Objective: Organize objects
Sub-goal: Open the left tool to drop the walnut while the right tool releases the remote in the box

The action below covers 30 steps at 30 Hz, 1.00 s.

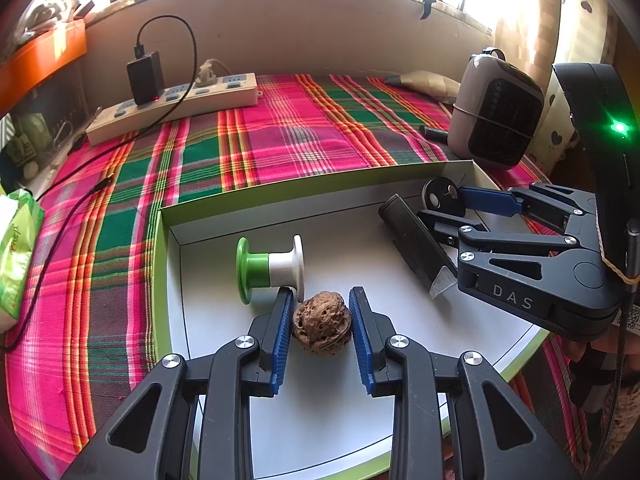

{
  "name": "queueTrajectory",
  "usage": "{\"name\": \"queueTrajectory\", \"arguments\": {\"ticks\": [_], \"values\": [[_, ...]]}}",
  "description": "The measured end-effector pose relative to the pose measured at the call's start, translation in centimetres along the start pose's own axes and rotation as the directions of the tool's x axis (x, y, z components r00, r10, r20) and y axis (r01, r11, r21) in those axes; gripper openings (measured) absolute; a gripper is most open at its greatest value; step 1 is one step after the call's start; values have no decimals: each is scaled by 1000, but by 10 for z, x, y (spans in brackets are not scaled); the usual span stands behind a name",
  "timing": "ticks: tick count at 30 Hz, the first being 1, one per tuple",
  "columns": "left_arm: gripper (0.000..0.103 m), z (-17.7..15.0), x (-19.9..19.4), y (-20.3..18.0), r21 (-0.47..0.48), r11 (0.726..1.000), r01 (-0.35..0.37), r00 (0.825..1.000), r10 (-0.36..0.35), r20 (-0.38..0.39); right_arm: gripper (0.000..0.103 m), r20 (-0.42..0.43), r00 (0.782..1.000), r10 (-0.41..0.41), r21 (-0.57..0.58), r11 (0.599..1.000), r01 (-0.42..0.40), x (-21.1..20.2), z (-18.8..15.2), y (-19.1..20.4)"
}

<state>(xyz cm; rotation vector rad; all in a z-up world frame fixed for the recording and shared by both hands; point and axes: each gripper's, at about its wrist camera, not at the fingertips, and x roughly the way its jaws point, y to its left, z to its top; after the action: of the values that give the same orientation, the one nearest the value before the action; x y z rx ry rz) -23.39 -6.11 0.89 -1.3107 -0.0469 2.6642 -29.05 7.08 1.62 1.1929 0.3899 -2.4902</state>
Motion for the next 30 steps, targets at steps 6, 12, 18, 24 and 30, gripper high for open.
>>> {"name": "queueTrajectory", "arguments": {"ticks": [6,12,18,24,30], "values": [[27,0,-1,0,-2,1000,0,1000,0,-3,48,-3,1000,-1,-1,1000,1,1,0,0],[30,0,-1,-1,-2,1000,3,1000,-3,-4,48,-5,1000,-2,-3,1000,2,1,0,0],[32,0,-4,-2,-4,1000,7,1000,-7,-2,49,-6,1000,-4,-4,1000,4,0,-1,1],[34,1,-4,-2,-3,1000,5,1000,-5,-2,49,-8,1000,-5,-4,1000,5,-1,-2,1],[34,0,-7,-2,-7,1000,4,1000,-4,1,53,-2,1000,-9,-3,1000,9,-4,-2,1]]}}
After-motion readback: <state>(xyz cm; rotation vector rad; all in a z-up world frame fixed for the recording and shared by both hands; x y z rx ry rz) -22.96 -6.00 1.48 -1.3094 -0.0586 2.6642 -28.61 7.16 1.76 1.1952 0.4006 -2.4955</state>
